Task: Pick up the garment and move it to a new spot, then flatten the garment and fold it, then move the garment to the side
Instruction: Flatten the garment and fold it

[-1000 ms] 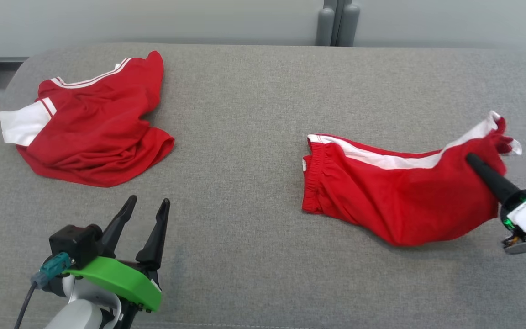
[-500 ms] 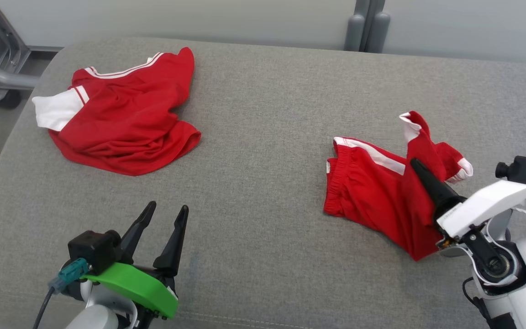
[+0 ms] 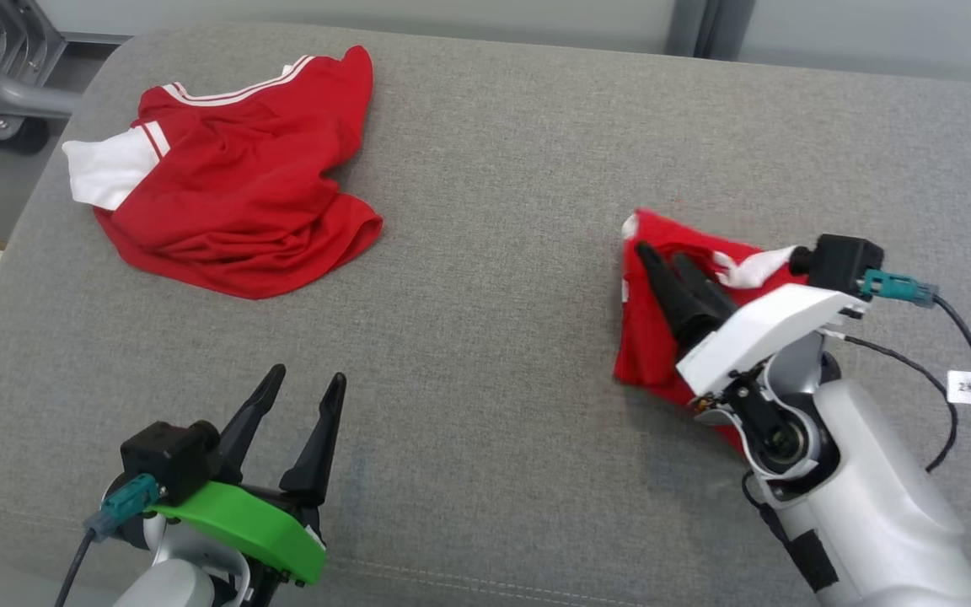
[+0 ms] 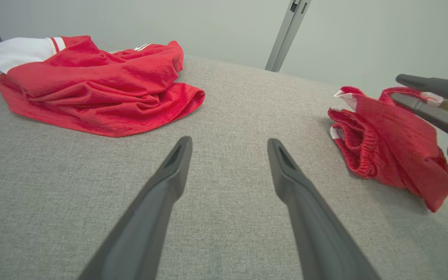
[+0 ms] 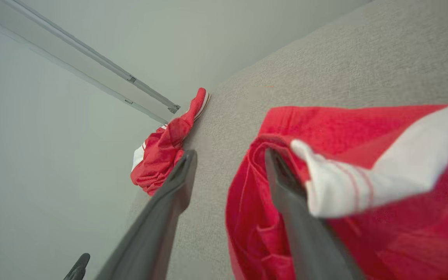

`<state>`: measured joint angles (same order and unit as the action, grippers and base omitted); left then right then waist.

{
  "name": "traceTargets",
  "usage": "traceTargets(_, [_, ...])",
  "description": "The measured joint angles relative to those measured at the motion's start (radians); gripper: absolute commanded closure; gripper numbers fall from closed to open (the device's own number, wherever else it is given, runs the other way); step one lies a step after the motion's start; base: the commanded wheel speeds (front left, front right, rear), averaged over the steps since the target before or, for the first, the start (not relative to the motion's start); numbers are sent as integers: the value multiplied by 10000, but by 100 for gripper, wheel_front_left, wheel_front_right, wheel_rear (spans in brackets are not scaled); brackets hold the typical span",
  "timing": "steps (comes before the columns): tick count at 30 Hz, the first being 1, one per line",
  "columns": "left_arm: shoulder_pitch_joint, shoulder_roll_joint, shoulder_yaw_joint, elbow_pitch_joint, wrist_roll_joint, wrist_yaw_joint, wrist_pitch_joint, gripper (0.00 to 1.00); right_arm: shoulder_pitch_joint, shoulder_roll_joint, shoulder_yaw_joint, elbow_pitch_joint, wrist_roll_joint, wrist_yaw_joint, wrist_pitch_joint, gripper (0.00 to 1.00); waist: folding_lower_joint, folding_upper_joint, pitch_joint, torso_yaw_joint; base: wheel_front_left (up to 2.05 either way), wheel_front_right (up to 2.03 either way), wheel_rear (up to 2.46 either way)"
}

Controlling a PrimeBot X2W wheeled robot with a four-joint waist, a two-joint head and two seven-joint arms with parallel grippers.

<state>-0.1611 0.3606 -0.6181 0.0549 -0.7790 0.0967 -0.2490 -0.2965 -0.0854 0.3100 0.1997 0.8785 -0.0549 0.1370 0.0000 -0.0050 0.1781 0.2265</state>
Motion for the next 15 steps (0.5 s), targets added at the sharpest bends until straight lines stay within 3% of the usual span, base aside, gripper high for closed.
traceTargets(9, [3,222,142,0,8,0,0,0,-562,253,1112,-159,-332,391,-399,0,0,0,55,-432,0,0,0])
traceTargets(11, [3,236,205,-36,8,2,0,0,-564,199,1143,-493,-374,548,-616,0,0,0,59,-616,0,0,0])
traceTargets(15, [9,234,299,-107,8,6,0,0,-267,-199,1114,-669,-947,531,-740,0,0,0,83,-843,0,0,0])
